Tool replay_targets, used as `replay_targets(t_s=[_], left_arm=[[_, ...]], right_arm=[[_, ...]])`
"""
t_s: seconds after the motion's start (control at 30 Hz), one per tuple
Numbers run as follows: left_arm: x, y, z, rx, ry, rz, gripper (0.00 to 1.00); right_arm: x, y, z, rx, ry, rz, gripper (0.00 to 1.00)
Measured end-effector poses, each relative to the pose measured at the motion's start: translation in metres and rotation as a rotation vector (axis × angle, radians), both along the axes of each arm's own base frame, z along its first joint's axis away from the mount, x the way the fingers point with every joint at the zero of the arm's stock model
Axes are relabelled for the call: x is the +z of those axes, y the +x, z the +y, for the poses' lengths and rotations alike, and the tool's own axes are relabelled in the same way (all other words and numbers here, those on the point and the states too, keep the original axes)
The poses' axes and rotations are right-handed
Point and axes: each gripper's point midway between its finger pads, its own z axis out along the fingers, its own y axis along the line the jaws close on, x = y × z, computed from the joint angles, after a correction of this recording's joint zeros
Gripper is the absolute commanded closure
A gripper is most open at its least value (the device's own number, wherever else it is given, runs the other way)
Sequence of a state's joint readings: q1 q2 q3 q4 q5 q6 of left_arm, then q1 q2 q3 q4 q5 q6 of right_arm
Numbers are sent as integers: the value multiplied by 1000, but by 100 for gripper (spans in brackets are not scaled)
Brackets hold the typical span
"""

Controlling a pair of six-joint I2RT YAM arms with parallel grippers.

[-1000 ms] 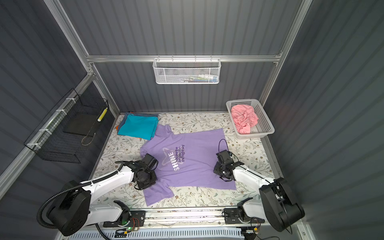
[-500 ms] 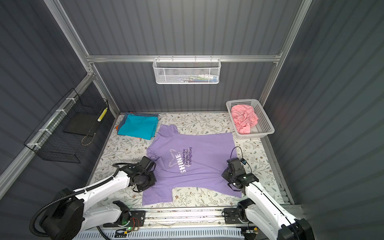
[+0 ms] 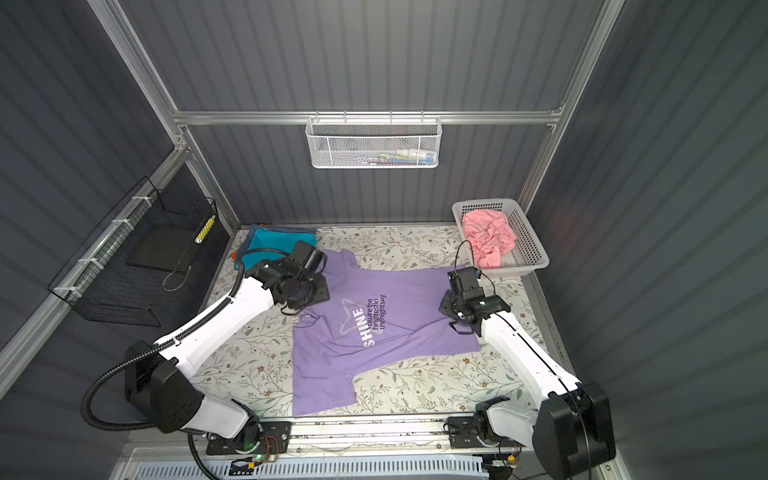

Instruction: Fold and stack the t-shirts

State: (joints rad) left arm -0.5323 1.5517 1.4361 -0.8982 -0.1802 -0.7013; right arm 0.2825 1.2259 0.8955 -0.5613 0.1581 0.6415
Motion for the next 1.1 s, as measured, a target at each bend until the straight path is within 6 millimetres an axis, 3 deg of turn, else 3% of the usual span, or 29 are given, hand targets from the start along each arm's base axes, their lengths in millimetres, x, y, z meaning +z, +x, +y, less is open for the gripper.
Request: replay_targets(t_s=[0.1, 0.2, 0.33, 0.43, 0.67, 0.93, 1.1], left_arm=[[-12, 36, 10, 21, 20, 10, 38], [-58, 61, 18, 27, 70, 96, 37], [-124, 81, 14, 1, 121, 224, 37], [-151, 96, 11, -6, 130, 263, 37], [-156, 139, 19, 30, 85, 223, 38], [-160, 154, 42, 77, 39, 216, 38], [-159, 157, 40, 69, 18, 208, 38]], right_arm=[[2, 6, -2, 18, -29, 7, 74], [-10, -2, -5, 33, -44, 39, 74], [-38, -26, -8, 46, -52, 133, 73], [-59, -51, -13, 37, -52, 197, 71], [-94, -89, -15, -2, -4, 302, 68], [-121, -90, -12, -44, -1, 377, 72], [-122, -98, -13, -73, -10, 347, 94]])
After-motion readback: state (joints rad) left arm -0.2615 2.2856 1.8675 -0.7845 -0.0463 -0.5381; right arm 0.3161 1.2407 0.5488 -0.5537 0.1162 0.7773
